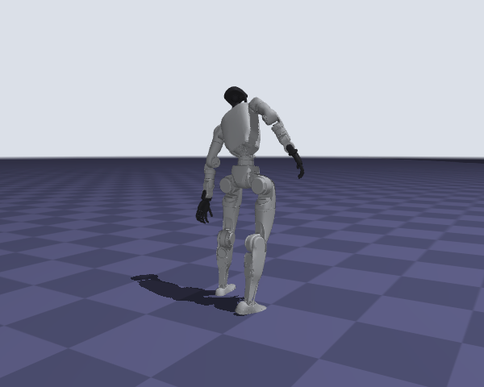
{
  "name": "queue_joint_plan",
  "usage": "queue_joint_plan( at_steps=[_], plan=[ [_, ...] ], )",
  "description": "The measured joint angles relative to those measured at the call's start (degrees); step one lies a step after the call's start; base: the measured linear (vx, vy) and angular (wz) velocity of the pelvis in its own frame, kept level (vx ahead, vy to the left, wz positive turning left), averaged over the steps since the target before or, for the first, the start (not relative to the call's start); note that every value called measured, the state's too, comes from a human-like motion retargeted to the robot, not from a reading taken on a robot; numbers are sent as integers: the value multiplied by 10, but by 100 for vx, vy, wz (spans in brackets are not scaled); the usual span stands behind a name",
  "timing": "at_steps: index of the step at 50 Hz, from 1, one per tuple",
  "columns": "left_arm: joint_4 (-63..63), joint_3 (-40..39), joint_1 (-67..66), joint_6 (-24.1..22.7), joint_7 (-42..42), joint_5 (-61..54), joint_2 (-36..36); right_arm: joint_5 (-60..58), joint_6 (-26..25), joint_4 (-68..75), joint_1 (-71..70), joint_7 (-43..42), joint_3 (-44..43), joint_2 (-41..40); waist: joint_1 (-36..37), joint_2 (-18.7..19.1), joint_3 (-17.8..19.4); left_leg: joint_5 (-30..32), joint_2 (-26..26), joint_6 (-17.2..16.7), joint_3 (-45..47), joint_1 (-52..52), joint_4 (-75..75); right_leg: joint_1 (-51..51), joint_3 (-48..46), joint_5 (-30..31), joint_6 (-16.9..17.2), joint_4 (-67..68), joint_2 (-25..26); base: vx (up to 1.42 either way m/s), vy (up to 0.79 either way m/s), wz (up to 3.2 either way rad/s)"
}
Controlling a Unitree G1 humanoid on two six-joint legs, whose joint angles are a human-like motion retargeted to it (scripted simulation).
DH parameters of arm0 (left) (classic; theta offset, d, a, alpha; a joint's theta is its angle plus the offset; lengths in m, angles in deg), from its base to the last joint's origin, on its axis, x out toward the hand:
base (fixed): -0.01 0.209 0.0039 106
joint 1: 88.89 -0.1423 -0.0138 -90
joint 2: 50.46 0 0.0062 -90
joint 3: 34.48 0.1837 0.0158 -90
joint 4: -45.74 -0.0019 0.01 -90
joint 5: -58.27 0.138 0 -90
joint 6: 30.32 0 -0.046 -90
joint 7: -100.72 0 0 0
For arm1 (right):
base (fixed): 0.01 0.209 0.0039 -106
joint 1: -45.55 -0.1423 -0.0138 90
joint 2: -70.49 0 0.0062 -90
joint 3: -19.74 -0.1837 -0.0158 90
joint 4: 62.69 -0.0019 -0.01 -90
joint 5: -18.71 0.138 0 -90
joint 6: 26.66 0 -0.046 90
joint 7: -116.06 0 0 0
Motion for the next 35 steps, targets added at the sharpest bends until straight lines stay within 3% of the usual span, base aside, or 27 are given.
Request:
queue_joint_plan(
  at_steps=[5,10,16,21,24,30,35],
  plan=[
    [41,31,76,1,7,16,-31,13,1,-6,31,22,1,-2,-35,17,10,-18,10,-4,-33,26,0,-18,-38,3,-32,23,11,33,16,61],
    [98,74,184,-13,18,-11,-68,15,-10,3,27,42,24,2,-60,13,12,-34,-2,3,-49,38,0,-89,-26,11,-12,7,0,30,6,34],
    [102,126,321,-12,20,-12,-104,17,-13,16,13,42,29,-6,-75,8,18,-52,-6,4,-48,69,0,-161,-59,122,0,-43,5,32,-9,7],
    [94,145,381,-20,30,-14,-113,21,-12,13,7,36,18,-12,-91,18,15,-72,-1,-10,-60,88,6,-183,-69,144,0,-77,24,41,-22,27],
    [96,139,377,-28,44,-26,-98,22,-11,18,3,18,12,-17,-104,27,16,-88,-14,-2,-83,86,35,-168,-71,152,0,-74,4,49,-7,69],
    [109,101,282,-25,54,-77,-47,15,-17,30,-31,-10,14,-16,-86,36,25,-76,-42,43,-127,38,148,-138,-70,108,0,-47,-22,44,-13,14],
    [100,74,180,-20,24,-61,-17,16,-11,9,-46,-13,-3,-6,-45,23,25,-56,-40,40,-107,-32,128,-128,-54,88,0,-47,-16,39,-12,-34]
  ],
)
